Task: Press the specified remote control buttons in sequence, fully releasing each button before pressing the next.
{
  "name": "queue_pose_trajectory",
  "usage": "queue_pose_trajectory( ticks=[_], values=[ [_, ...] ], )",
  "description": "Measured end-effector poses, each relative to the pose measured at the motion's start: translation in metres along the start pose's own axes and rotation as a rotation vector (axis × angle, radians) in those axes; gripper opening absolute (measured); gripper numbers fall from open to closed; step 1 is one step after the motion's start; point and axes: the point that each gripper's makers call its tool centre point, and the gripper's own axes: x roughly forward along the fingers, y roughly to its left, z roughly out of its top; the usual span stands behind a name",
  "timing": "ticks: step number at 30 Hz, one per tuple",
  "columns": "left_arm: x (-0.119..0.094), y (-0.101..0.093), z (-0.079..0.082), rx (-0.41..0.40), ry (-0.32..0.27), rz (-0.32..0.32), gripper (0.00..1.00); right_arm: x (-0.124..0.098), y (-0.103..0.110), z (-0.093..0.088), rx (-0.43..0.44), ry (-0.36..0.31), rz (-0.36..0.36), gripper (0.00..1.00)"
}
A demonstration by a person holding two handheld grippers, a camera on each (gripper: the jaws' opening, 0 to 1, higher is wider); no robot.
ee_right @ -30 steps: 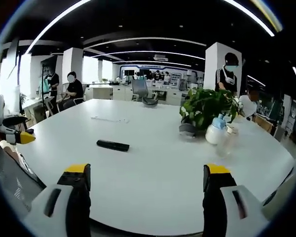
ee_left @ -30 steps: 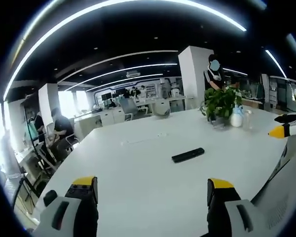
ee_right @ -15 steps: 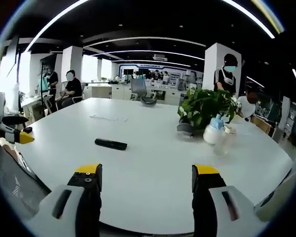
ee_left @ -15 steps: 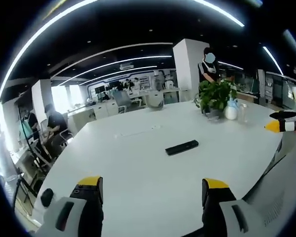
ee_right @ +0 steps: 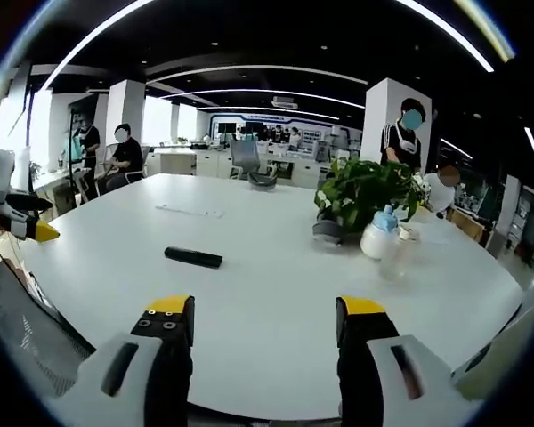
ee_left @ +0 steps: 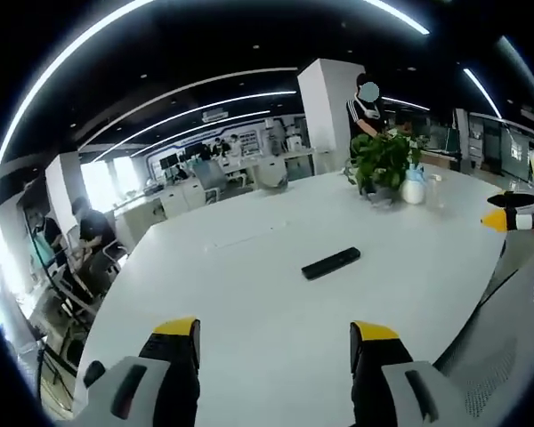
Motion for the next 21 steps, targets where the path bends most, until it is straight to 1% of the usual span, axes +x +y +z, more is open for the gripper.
queue_pose_trajectory(
  ticks=[3,7,9,11,13,16,21],
  values=[
    [0.011,0.002,0.006,0.011,0.003,0.002,0.71,0.001,0.002,-0.002,-0.012,0.013,0.003,0.66],
    [0.028,-0.004,0.021,0.031,-0.013,-0.025,0.7,0.003,0.004,-0.009,-0.024,0.052,0.014,0.65],
    [0.037,-0.01,0.031,0.056,-0.022,-0.051,0.68,0.003,0.003,-0.009,-0.024,0.053,0.013,0.64],
    [0.043,-0.014,0.035,0.069,-0.022,-0.067,0.65,0.004,0.003,-0.01,-0.022,0.059,0.013,0.63],
    [0.053,-0.02,0.04,0.09,-0.021,-0.096,0.63,0.004,0.002,-0.012,-0.025,0.068,0.01,0.62],
    [0.068,-0.03,0.046,0.13,-0.003,-0.146,0.59,0.004,0.001,-0.012,-0.019,0.063,0.013,0.62],
    [0.088,-0.042,0.058,0.175,-0.001,-0.198,0.58,0.005,-0.001,-0.014,-0.011,0.076,0.008,0.6]
  ],
)
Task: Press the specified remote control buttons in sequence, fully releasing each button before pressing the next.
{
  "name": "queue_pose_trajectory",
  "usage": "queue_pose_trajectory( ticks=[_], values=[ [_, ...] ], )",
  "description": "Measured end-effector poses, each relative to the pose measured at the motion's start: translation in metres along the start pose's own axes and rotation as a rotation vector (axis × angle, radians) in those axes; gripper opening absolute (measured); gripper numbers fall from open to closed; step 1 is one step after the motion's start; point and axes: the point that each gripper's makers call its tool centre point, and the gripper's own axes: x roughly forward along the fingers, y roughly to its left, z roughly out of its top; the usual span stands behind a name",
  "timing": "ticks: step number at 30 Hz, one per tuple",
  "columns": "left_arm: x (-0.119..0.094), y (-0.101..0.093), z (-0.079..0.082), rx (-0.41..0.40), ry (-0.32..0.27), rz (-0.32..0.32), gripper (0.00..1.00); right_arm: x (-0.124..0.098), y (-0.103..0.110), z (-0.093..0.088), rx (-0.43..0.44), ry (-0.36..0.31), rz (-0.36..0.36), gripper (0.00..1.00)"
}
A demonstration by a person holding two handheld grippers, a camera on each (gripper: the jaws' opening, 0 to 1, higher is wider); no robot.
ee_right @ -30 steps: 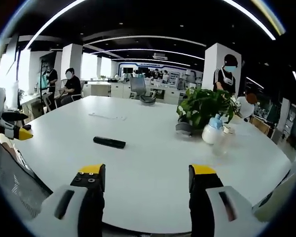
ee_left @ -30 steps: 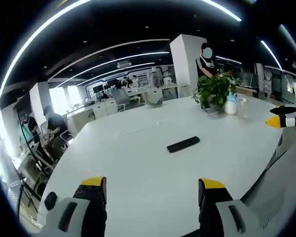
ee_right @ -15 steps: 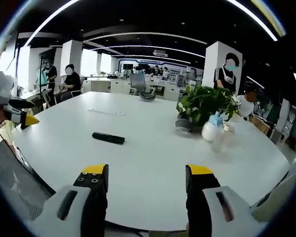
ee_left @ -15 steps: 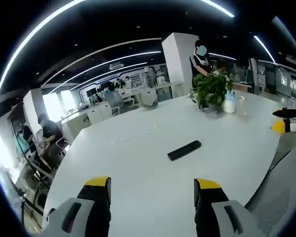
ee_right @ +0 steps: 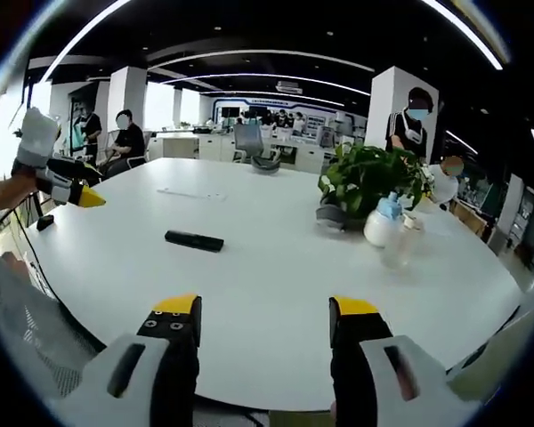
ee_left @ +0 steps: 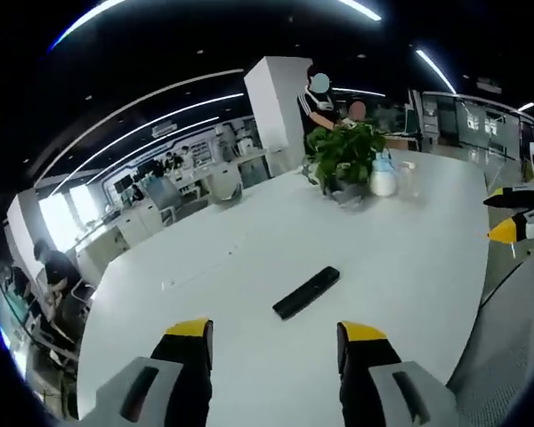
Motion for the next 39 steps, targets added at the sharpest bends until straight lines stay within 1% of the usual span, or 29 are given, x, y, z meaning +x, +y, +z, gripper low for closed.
queue_pose_trajectory(
  ticks=[3,10,11,13,14,16,19,25,30,32,34,36,39],
  values=[
    [0.013,-0.005,0.004,0.027,0.011,-0.047,0.57,0.0,0.0,-0.001,-0.002,0.007,0.0,0.59],
    [0.04,-0.012,0.011,0.079,0.035,-0.118,0.57,0.001,-0.001,-0.003,-0.003,0.016,-0.005,0.58],
    [0.044,-0.013,0.012,0.085,0.043,-0.137,0.56,0.001,0.0,-0.003,-0.004,0.02,-0.005,0.58],
    [0.052,-0.017,0.011,0.096,0.06,-0.166,0.56,0.001,-0.001,-0.003,-0.005,0.019,-0.006,0.58],
    [0.054,-0.017,0.011,0.1,0.063,-0.17,0.56,0.001,-0.001,-0.003,-0.005,0.019,-0.006,0.58],
    [0.063,-0.022,0.011,0.138,0.074,-0.2,0.56,0.001,-0.001,-0.003,-0.002,0.02,-0.008,0.58],
    [0.074,-0.029,0.011,0.157,0.09,-0.243,0.55,0.002,-0.001,-0.005,-0.006,0.03,-0.009,0.57],
    [0.095,-0.034,0.008,0.208,0.11,-0.286,0.56,0.002,0.001,-0.006,-0.009,0.037,-0.004,0.57],
    [0.113,-0.036,0.003,0.257,0.144,-0.324,0.56,0.003,0.0,-0.009,-0.016,0.056,-0.011,0.56],
    [0.117,-0.038,-0.004,0.26,0.184,-0.359,0.56,0.003,0.0,-0.011,-0.023,0.066,-0.011,0.54],
    [0.124,-0.039,-0.007,0.261,0.195,-0.374,0.56,0.003,0.0,-0.011,-0.024,0.068,-0.011,0.55],
    [0.129,-0.039,-0.013,0.287,0.225,-0.389,0.55,0.003,0.0,-0.011,-0.024,0.07,-0.014,0.55],
    [0.139,-0.039,-0.018,0.304,0.245,-0.41,0.53,0.004,0.0,-0.013,-0.025,0.082,-0.016,0.55]
  ],
)
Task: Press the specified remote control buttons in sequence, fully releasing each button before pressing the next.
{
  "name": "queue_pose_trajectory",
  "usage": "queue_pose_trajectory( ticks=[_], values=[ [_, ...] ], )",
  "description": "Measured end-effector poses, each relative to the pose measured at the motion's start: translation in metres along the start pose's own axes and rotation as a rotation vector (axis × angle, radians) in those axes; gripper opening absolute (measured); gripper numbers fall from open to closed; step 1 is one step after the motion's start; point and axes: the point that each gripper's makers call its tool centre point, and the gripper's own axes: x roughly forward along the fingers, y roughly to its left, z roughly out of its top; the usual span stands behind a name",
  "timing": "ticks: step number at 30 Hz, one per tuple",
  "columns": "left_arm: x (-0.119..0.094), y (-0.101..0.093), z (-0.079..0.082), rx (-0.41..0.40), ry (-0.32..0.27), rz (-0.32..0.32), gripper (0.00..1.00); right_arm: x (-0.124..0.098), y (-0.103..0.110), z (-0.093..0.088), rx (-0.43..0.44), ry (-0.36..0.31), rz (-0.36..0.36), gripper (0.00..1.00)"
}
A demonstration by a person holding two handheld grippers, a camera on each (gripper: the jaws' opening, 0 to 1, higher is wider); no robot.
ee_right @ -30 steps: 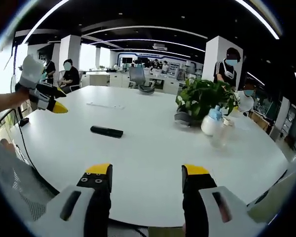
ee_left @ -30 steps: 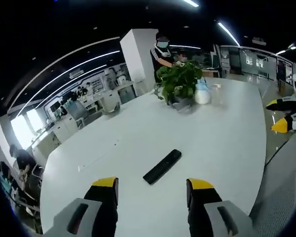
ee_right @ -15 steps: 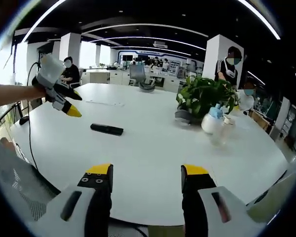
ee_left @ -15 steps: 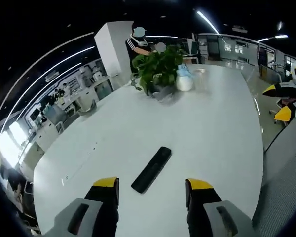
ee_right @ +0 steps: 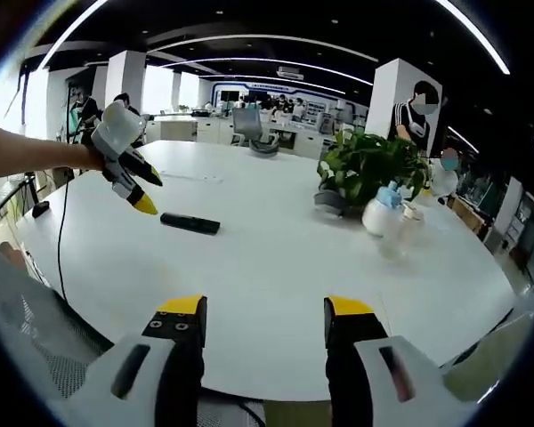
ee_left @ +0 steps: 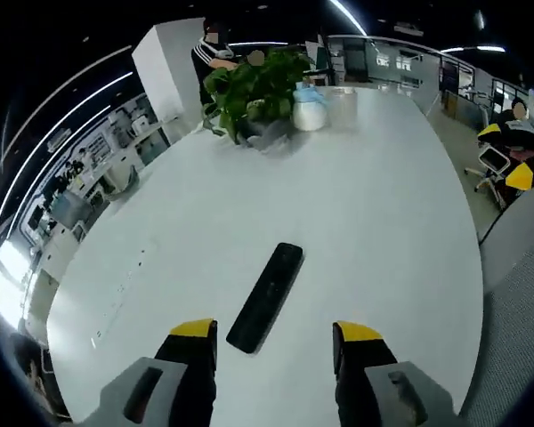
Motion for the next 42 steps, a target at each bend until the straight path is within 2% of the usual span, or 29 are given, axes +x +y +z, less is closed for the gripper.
queue_pose_trajectory(
  ticks=[3,6,11,15,18,21,26,33,38,42],
  values=[
    [0.011,0.006,-0.004,0.031,0.03,-0.007,0.51,0.0,0.0,0.0,-0.003,0.003,-0.002,0.54],
    [0.02,0.011,-0.008,0.039,0.053,-0.041,0.44,0.001,0.0,-0.002,-0.003,0.014,0.0,0.54],
    [0.034,0.016,-0.012,0.056,0.087,-0.088,0.41,0.002,-0.001,-0.004,-0.007,0.022,-0.004,0.54],
    [0.044,0.018,-0.015,0.105,0.119,-0.109,0.39,0.002,-0.001,-0.005,-0.009,0.032,-0.007,0.54],
    [0.05,0.014,-0.02,0.097,0.141,-0.168,0.41,0.003,-0.001,-0.006,-0.014,0.038,-0.005,0.54],
    [0.055,0.019,-0.023,0.135,0.16,-0.182,0.41,0.003,0.001,-0.008,-0.025,0.05,0.003,0.53],
    [0.061,0.02,-0.029,0.138,0.194,-0.211,0.4,0.004,0.001,-0.01,-0.031,0.06,0.002,0.53],
    [0.067,0.012,-0.036,0.154,0.225,-0.263,0.4,0.004,-0.001,-0.012,-0.039,0.071,-0.015,0.54],
    [0.072,0.01,-0.041,0.184,0.249,-0.275,0.4,0.005,-0.002,-0.014,-0.043,0.082,-0.016,0.53],
    [0.074,0.01,-0.04,0.167,0.251,-0.283,0.39,0.005,-0.002,-0.014,-0.045,0.082,-0.015,0.52]
  ],
)
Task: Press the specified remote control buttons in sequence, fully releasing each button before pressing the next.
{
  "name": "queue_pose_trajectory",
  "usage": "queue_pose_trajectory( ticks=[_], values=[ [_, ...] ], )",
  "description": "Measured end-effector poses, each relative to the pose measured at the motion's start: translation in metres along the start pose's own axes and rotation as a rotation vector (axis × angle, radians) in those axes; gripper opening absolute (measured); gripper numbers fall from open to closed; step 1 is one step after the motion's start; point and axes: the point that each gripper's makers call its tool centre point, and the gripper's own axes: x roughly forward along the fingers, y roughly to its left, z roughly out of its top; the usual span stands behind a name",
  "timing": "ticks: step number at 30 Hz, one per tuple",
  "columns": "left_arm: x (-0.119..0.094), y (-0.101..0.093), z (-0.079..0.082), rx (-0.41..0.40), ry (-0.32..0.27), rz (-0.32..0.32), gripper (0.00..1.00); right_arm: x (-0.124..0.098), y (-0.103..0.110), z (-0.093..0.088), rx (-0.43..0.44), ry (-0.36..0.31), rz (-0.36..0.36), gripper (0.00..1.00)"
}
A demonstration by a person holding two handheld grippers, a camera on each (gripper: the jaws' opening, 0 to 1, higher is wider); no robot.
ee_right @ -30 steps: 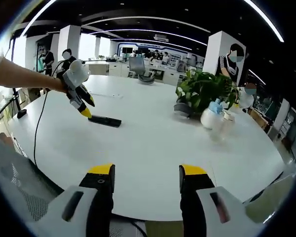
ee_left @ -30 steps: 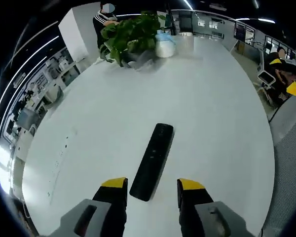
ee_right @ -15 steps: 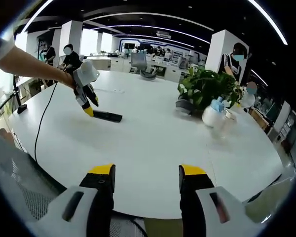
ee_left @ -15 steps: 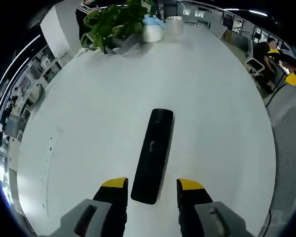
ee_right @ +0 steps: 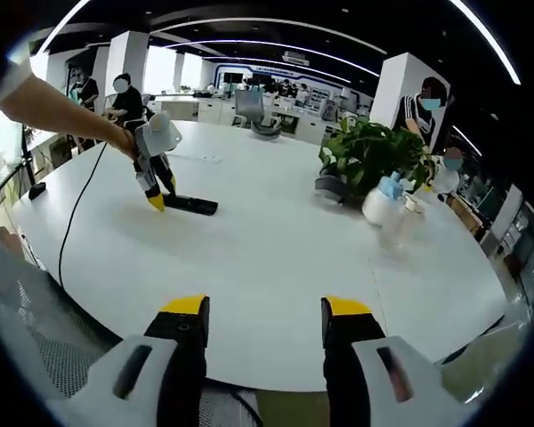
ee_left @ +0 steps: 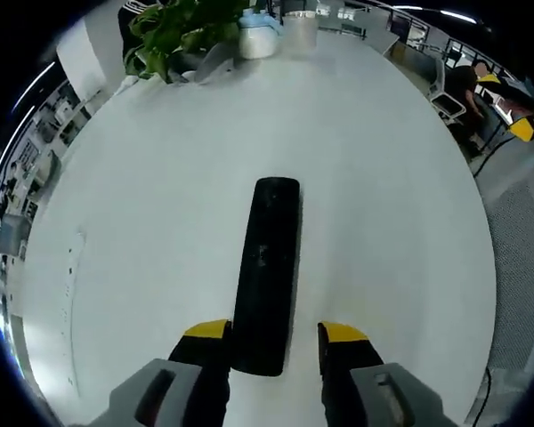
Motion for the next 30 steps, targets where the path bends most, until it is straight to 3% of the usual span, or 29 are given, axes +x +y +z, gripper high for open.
queue_pose_trajectory(
  ticks=[6,13,17,30],
  values=[
    [0.0013,-0.0025,0.0002,-0.007,0.016,-0.035,0.35,0.0009,0.0007,-0.001,-0.007,0.007,0.002,0.52],
    [0.0018,-0.0025,0.0016,0.046,0.044,-0.036,0.25,0.001,-0.0002,-0.0014,-0.009,0.008,-0.002,0.51],
    [0.0014,-0.0021,0.0013,0.047,0.058,-0.029,0.24,0.0011,-0.0001,-0.0018,-0.01,0.01,-0.001,0.51],
    [0.0014,-0.004,0.0009,0.01,-0.006,-0.012,0.24,0.0003,-0.0008,-0.0009,-0.009,0.004,-0.004,0.49]
  ],
)
